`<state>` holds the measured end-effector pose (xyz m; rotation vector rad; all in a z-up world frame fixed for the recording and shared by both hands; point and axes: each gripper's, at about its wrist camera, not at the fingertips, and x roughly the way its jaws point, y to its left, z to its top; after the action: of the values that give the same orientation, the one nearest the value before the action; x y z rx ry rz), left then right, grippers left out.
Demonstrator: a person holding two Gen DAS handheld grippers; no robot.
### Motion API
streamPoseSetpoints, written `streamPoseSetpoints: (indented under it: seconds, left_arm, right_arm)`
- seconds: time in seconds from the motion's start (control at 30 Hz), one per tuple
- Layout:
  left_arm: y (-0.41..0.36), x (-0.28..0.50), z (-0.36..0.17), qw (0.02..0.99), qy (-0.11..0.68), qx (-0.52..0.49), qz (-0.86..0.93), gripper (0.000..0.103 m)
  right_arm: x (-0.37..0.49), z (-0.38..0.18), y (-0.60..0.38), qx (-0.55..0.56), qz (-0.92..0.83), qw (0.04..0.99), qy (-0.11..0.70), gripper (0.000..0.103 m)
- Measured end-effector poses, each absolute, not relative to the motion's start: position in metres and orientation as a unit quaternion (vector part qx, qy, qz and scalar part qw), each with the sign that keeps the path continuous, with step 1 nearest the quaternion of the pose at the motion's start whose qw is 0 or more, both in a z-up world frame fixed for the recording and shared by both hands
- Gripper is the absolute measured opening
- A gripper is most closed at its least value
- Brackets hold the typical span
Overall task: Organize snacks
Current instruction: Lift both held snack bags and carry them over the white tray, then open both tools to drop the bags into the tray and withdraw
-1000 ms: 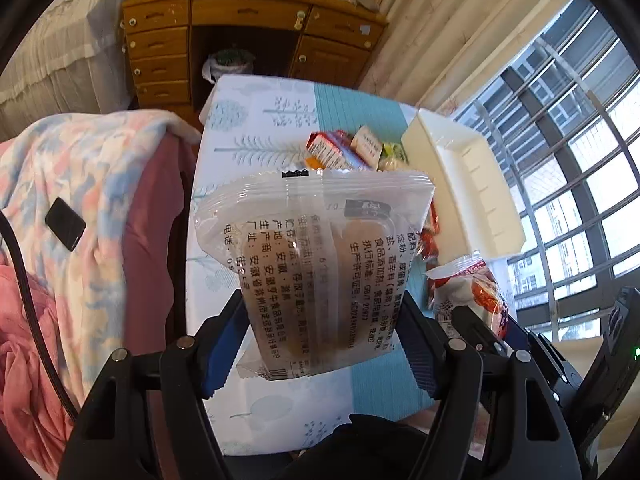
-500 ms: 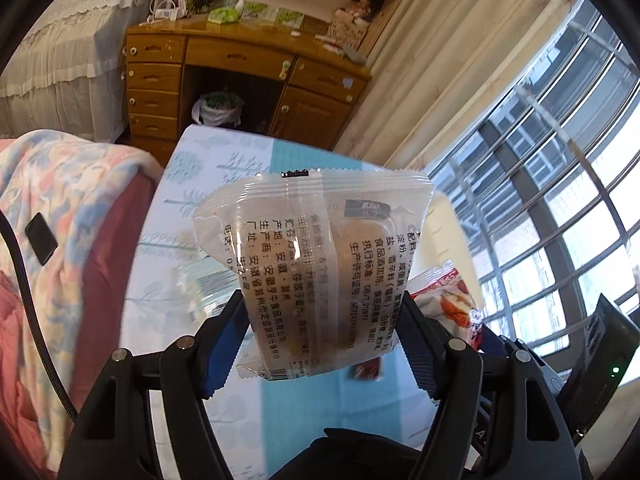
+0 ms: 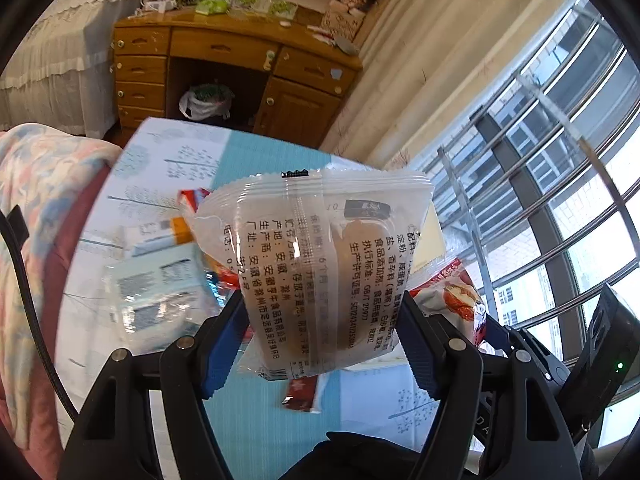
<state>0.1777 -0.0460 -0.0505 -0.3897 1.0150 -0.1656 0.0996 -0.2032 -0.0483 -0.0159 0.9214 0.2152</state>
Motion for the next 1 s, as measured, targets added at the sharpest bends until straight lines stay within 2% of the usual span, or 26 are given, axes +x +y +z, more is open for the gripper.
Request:
streamPoseSetpoints:
  seconds: [0.33, 0.63, 0.7, 0.77, 0.93, 1.0]
  left_arm:
    - [-0.118, 0.216, -0.082, 0.830, 0.522, -0.176, -0.086, 0.072]
    - [-0.147, 0.237, -0.104, 0.817, 0.547, -0.161, -0.081, 0.074]
    - [-0.149, 0.240, -0.106, 0.818, 0.545, -0.164, -0.081, 0.082]
    - [-0.150, 0.241, -0.103, 0.821, 0.539, -0.171, -0.084, 0.094]
    - [-0.152, 0.242, -0.102, 0.820, 0.540, -0.170, -0.083, 0.097]
    - [-0.151, 0.241, -0.103, 0.818, 0.543, -0.172, -0.084, 0.097]
  right_arm:
    - [0.127, -0.074, -0.257, -0.016, 0.115, 0.870, 0.479, 0.049]
    - [0.143, -0.091, -0.287, -0.014, 0.115, 0.858, 0.500, 0.050]
    - [0.145, -0.094, -0.290, -0.015, 0.117, 0.855, 0.504, 0.050]
    - [0.148, -0.098, -0.292, -0.011, 0.119, 0.850, 0.513, 0.050]
    - [0.152, -0.103, -0.298, 0.002, 0.118, 0.842, 0.526, 0.070]
    - [0.151, -0.104, -0.299, 0.007, 0.117, 0.841, 0.528, 0.074]
